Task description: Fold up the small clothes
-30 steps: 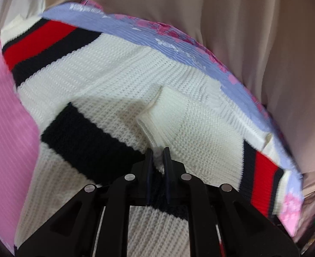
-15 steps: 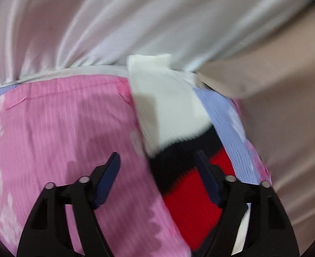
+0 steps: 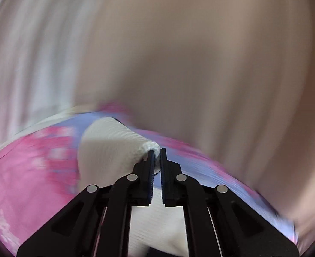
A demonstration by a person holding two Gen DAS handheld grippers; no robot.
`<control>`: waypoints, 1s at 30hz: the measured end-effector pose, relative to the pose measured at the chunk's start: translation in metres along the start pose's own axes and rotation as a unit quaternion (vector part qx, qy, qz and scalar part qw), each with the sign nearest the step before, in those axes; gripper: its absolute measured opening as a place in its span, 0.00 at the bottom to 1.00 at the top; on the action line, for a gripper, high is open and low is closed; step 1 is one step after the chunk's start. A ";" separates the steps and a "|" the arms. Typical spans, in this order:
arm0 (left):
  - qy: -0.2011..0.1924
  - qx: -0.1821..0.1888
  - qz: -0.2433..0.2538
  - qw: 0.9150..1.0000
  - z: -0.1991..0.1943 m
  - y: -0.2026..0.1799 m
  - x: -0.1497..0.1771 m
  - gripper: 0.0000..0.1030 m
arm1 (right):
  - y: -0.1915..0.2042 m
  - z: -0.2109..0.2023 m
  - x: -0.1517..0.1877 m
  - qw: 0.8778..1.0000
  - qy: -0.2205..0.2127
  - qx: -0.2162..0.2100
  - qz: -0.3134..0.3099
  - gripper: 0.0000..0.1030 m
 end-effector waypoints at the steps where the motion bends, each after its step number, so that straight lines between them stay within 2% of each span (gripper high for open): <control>1: 0.006 0.034 0.026 0.999 -0.008 -0.042 0.010 0.04 | -0.002 -0.003 -0.003 1.000 -0.005 -0.002 0.004 0.39; 2: 0.016 0.071 0.046 0.996 -0.012 -0.085 0.025 0.04 | -0.006 -0.006 -0.007 1.000 -0.012 -0.003 0.007 0.39; 4: 0.067 0.143 0.085 0.984 -0.018 -0.170 0.083 0.05 | -0.016 -0.010 -0.012 1.000 -0.022 0.002 0.015 0.41; 5: 0.090 0.158 0.093 0.979 -0.016 -0.191 0.107 0.07 | -0.024 -0.011 -0.013 0.999 -0.023 0.003 0.021 0.42; 6: 0.130 0.170 0.101 0.972 -0.010 -0.217 0.148 0.09 | -0.030 -0.010 -0.014 0.999 -0.023 0.004 0.026 0.43; 7: 0.174 0.173 0.099 0.964 -0.001 -0.230 0.188 0.12 | -0.037 -0.010 -0.014 0.999 -0.022 0.007 0.029 0.44; 8: 0.204 0.172 0.089 0.960 0.004 -0.234 0.214 0.20 | -0.047 -0.009 -0.013 0.999 -0.021 0.016 0.033 0.44; 9: 0.235 0.165 0.069 0.955 0.009 -0.232 0.244 0.22 | -0.053 -0.008 -0.014 0.999 -0.018 0.018 0.036 0.44; 11: 0.257 0.156 0.021 0.954 0.006 -0.214 0.273 0.31 | -0.062 -0.011 -0.018 0.999 -0.018 0.015 0.042 0.44; 12: 0.250 0.153 -0.014 0.956 0.001 -0.196 0.274 0.37 | -0.063 -0.013 -0.021 0.999 -0.022 0.011 0.042 0.48; 13: 0.239 0.142 -0.040 0.960 0.000 -0.182 0.269 0.53 | -0.063 -0.015 -0.027 0.999 -0.026 0.000 0.043 0.53; 14: 0.224 0.126 -0.063 0.964 -0.005 -0.166 0.264 0.64 | -0.061 -0.015 -0.034 0.999 -0.029 -0.009 0.043 0.55; 15: 0.205 0.107 -0.090 0.969 -0.009 -0.143 0.255 0.67 | -0.057 -0.013 -0.040 0.999 -0.030 -0.016 0.040 0.59; 17: 0.182 0.074 -0.130 0.972 -0.009 -0.107 0.238 0.72 | -0.040 -0.001 -0.059 0.999 -0.029 -0.027 0.022 0.59; 19: 0.175 0.037 -0.172 0.969 0.000 -0.070 0.227 0.72 | -0.018 0.015 -0.077 0.999 -0.034 -0.026 -0.011 0.62; 21: 0.176 0.007 -0.200 0.964 0.013 -0.040 0.222 0.72 | 0.015 0.041 -0.095 0.997 -0.037 -0.002 -0.069 0.69; 22: 0.178 -0.002 -0.210 0.961 0.019 -0.029 0.220 0.71 | 0.028 0.055 -0.102 0.995 -0.036 0.006 -0.089 0.69; 24: 0.187 -0.017 -0.234 0.954 0.037 -0.020 0.221 0.63 | 0.050 0.087 -0.112 0.993 -0.025 0.015 -0.112 0.70; 25: 0.186 -0.019 -0.238 0.953 0.041 -0.013 0.219 0.54 | 0.055 0.100 -0.116 0.992 -0.020 0.026 -0.118 0.70; 26: 0.185 -0.025 -0.237 0.953 0.043 -0.011 0.217 0.41 | 0.060 0.118 -0.120 0.991 -0.016 0.043 -0.128 0.70; 27: 0.185 -0.027 -0.232 0.954 0.046 -0.012 0.215 0.32 | 0.063 0.127 -0.121 0.990 -0.013 0.049 -0.133 0.55; 28: 0.183 -0.026 -0.226 0.956 0.047 -0.013 0.210 0.17 | 0.065 0.133 -0.123 0.990 -0.008 0.045 -0.131 0.15; 29: 0.179 -0.028 -0.220 0.958 0.045 -0.013 0.205 0.13 | 0.064 0.131 -0.127 0.993 -0.006 0.035 -0.112 0.15; 30: 0.164 -0.028 -0.220 0.961 0.041 -0.010 0.199 0.13 | 0.063 0.113 -0.134 0.998 -0.024 -0.013 -0.064 0.15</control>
Point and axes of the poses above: each gripper's, at about its wrist camera, not at the fingertips, and z roughly the way its jaws point, y to its left, x to its underside, the point moved 8 cm from there along z, roughly the way its jaws point, and after that the axes turned 7 degrees about z, right-handed, at the moved point
